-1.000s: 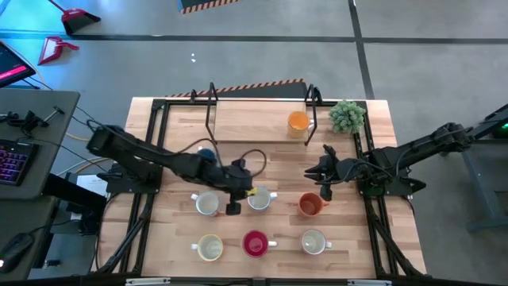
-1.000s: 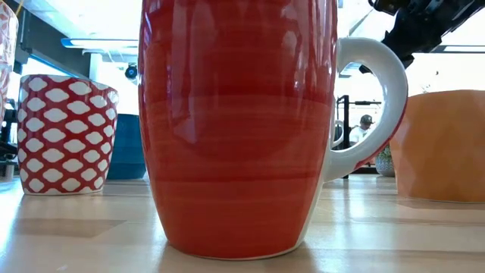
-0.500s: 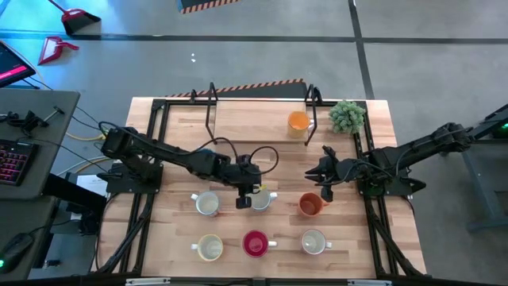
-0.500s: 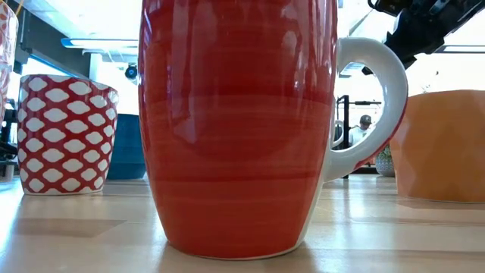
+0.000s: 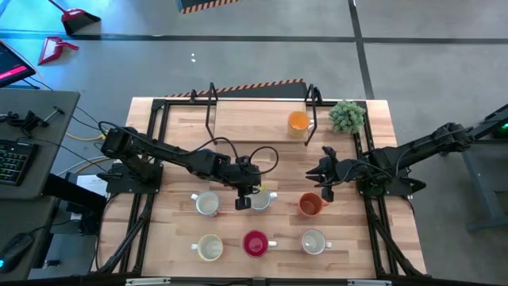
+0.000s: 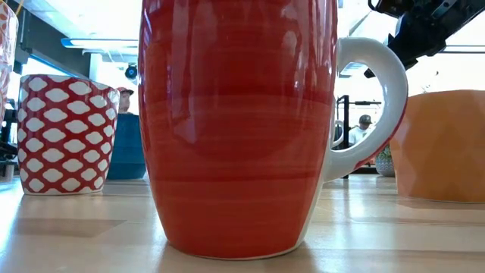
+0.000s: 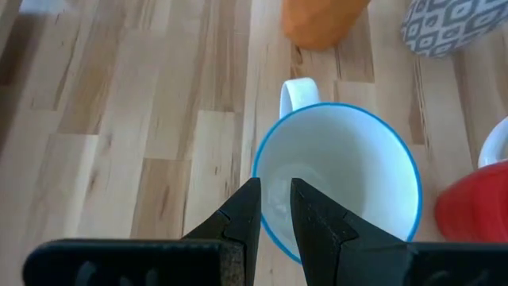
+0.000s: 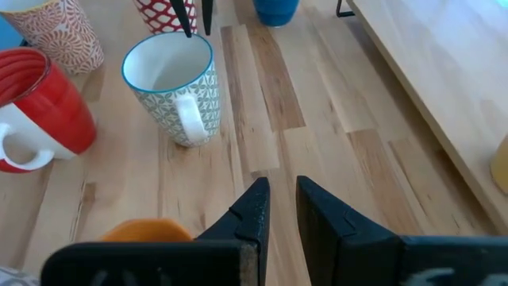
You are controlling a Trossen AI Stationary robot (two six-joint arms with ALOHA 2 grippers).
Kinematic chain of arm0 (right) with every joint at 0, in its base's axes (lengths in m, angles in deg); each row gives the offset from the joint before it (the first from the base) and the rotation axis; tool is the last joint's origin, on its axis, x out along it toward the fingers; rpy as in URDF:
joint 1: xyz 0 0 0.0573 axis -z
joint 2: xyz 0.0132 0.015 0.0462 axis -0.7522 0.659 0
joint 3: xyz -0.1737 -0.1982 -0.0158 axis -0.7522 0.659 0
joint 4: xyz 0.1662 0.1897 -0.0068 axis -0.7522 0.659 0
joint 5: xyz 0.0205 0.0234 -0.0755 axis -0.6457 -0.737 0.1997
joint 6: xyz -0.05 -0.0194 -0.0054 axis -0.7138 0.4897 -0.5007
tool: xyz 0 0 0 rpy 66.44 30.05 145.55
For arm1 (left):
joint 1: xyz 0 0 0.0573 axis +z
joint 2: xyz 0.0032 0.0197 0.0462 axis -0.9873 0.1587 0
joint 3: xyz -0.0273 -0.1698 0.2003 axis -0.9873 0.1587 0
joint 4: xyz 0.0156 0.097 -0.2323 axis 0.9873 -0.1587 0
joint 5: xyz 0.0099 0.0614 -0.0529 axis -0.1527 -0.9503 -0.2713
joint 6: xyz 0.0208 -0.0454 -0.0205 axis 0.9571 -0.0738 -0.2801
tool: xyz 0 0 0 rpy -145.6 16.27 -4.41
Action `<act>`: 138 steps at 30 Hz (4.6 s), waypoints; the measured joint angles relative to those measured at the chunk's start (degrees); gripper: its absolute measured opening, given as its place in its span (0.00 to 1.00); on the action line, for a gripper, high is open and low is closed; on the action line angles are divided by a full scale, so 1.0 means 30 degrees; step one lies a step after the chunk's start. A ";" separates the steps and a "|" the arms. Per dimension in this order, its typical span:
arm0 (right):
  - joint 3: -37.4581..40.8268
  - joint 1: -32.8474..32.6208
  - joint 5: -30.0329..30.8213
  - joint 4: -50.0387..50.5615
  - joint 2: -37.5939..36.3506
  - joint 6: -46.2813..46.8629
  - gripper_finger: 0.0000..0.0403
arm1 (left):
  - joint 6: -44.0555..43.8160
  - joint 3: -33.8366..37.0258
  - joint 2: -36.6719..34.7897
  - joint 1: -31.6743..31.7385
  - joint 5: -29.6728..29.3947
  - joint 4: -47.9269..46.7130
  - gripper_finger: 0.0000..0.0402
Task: Place coffee mugs
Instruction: Put the white blue mug on the shelf
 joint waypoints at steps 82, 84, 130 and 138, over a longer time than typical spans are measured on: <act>-0.0007 0.0000 0.0648 0.0268 -0.0015 -0.0647 0.11 | 0.7631 -0.6347 0.1037 0.4789 0.2254 -0.9715 0.02; -0.0007 0.0000 0.0655 0.0276 -0.0015 -0.0487 0.11 | 0.8149 -0.6622 0.1035 0.5615 0.2337 -0.9995 0.02; -0.0007 -0.0007 0.0291 -0.0525 0.0007 0.0502 0.11 | 1.2365 -0.7267 0.3118 1.6629 0.5305 -0.9384 0.01; -0.0007 -0.0004 0.0291 -0.0503 0.0007 0.0498 0.11 | 1.2505 -0.7606 0.3082 1.6648 0.5306 -0.9525 0.04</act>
